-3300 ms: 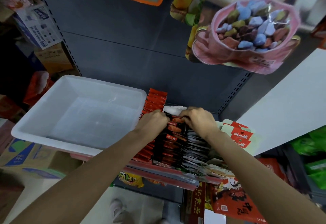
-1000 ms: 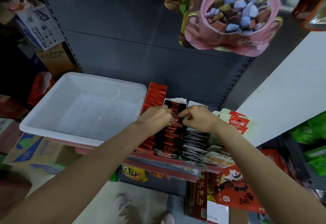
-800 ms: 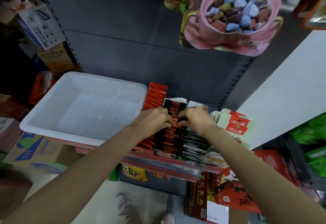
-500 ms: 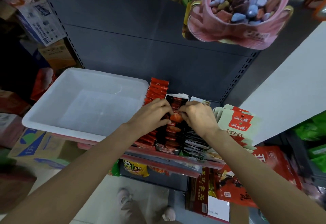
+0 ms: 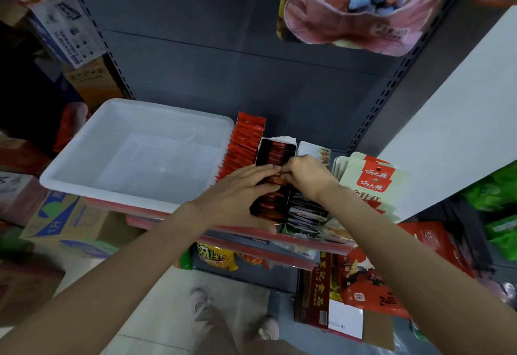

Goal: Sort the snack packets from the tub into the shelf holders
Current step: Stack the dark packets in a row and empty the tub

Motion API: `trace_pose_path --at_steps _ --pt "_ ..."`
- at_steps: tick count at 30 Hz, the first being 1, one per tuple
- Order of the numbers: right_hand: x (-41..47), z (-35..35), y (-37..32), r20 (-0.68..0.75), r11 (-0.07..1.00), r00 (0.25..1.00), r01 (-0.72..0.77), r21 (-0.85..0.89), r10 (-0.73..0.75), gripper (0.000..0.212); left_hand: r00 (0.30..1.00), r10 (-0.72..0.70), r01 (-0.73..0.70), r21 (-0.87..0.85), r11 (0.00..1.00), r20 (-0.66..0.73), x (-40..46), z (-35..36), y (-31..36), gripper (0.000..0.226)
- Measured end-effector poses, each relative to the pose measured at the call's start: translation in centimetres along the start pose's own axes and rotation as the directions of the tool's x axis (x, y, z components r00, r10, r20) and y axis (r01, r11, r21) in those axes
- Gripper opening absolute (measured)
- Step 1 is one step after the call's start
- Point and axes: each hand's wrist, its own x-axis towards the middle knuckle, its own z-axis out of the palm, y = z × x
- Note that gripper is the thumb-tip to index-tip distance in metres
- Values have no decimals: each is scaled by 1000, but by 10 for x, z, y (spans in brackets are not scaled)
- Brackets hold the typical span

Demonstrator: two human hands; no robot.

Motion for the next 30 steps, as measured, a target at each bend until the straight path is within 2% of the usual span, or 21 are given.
trace_pose_path --at_steps 1,4,6,9,11,14,17,19,21,23,25,27,30 --pt "-3 -3 1 -31 997 999 28 67 -26 29 1000 8 -7 42 999 -29 -3 1 -1 91" --pt "-19 -5 0 -198 985 980 59 165 -26 28 983 62 -29 187 982 -172 -5 6 -2 60" --pt "-28 -3 -2 -191 982 981 70 177 -35 20 968 38 9 186 982 -247 -3 12 3 45" --pt "-28 4 -2 -128 990 990 81 119 -66 20 945 -89 143 152 978 -316 2 21 15 55" --pt "-24 9 -3 -147 997 988 53 51 -45 17 951 -178 223 162 961 -254 3 24 23 73" --pt "-22 17 -10 -173 996 985 -13 -87 -3 19 984 -157 176 288 941 -89 3 28 21 68" --pt "-19 23 -17 -126 985 992 -19 -171 -2 15 990 -140 143 305 942 -30 1 29 16 67" --pt "-19 22 -19 -113 991 994 -26 -134 11 15 991 -133 126 264 956 11 -1 28 15 73" --pt "-22 20 -18 -150 1000 988 -26 -7 24 19 989 -146 142 111 984 29 -3 24 17 76" --pt "-30 16 -21 -288 993 956 -19 114 52 30 983 -181 180 -69 981 -19 -2 19 15 68" --pt "-35 14 -26 -342 993 937 -31 117 69 46 970 -224 215 -100 971 -95 6 16 9 61" --pt "-33 17 -30 -241 996 966 -89 9 88 59 966 -247 244 -45 969 -76 18 13 2 58" --pt "-28 28 -30 -90 975 981 -183 -128 172 60 966 -259 258 17 966 12 33 11 -7 57"
